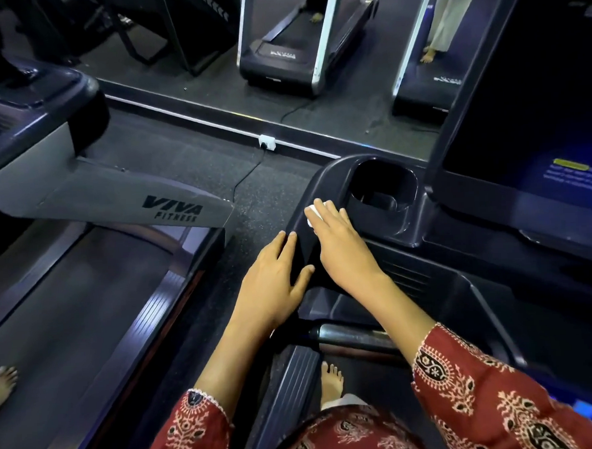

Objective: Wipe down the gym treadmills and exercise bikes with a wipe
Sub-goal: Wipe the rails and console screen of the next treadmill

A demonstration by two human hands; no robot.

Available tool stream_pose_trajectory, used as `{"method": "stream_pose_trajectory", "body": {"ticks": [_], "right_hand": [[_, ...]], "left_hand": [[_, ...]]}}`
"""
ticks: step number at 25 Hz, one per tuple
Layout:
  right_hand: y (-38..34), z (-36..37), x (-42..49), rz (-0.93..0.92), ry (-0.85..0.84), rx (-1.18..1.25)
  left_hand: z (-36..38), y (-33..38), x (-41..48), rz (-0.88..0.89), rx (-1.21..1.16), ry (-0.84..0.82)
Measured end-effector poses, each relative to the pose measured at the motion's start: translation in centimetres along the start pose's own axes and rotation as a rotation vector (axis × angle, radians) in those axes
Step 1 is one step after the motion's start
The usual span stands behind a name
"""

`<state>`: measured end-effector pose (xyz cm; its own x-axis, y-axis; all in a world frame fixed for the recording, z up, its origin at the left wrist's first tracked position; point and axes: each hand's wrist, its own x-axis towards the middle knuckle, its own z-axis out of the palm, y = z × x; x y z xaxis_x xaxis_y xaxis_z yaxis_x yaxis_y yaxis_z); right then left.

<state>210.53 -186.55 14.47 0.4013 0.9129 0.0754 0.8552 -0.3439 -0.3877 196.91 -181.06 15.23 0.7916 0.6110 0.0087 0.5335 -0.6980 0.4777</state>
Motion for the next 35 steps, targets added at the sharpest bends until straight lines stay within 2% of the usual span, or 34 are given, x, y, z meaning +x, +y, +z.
{"method": "stream_pose_trajectory", "body": {"ticks": [2, 6, 11, 14, 17, 19, 21, 23, 25, 30, 32, 35], "right_hand": [[-0.1, 0.1, -2.3, -0.016, 0.031, 0.084], [-1.2, -0.1, -7.4, 0.159, 0.088, 0.318], [-2.6, -0.9, -13.5, 0.143, 0.188, 0.331], [-3.8, -0.2, -16.0, 0.062, 0.217, 0.164], [-4.2, 2.5, -16.9, -0.097, 0.162, -0.205], [-4.0, 3.5, -17.5, -0.111, 0.141, -0.393], [-3.2, 3.4, -18.3, -0.038, 0.258, -0.505], [-2.9, 2.9, -19.5, 0.157, 0.320, -0.506], [-3.6, 3.0, -19.9, 0.254, 0.319, -0.473], [-6.2, 4.6, -16.2, 0.076, 0.199, -0.592], [-5.8, 4.3, -16.4, 0.062, 0.141, -0.599], [-3.8, 3.2, -18.4, 0.138, 0.229, -0.542]], "left_hand": [[0.0, 0.2, -1.7, 0.020, 0.000, 0.021], [0.4, 0.5, -5.2, 0.087, -0.010, 0.061], [1.7, 0.7, -9.5, 0.137, 0.006, 0.130], [2.3, 0.2, -11.1, 0.176, 0.093, 0.146], [2.2, -0.6, -12.0, 0.175, 0.180, 0.156], [2.2, -0.8, -12.6, 0.199, 0.212, 0.130], [2.5, -1.2, -13.0, 0.243, 0.269, 0.109], [2.3, -1.3, -13.0, 0.257, 0.272, 0.097], [2.2, -1.4, -13.2, 0.245, 0.257, 0.110], [2.1, -1.5, -13.4, 0.271, 0.203, 0.116], [2.2, -1.5, -13.4, 0.274, 0.211, 0.104], [2.5, -1.6, -13.4, 0.293, 0.199, 0.122]]}}
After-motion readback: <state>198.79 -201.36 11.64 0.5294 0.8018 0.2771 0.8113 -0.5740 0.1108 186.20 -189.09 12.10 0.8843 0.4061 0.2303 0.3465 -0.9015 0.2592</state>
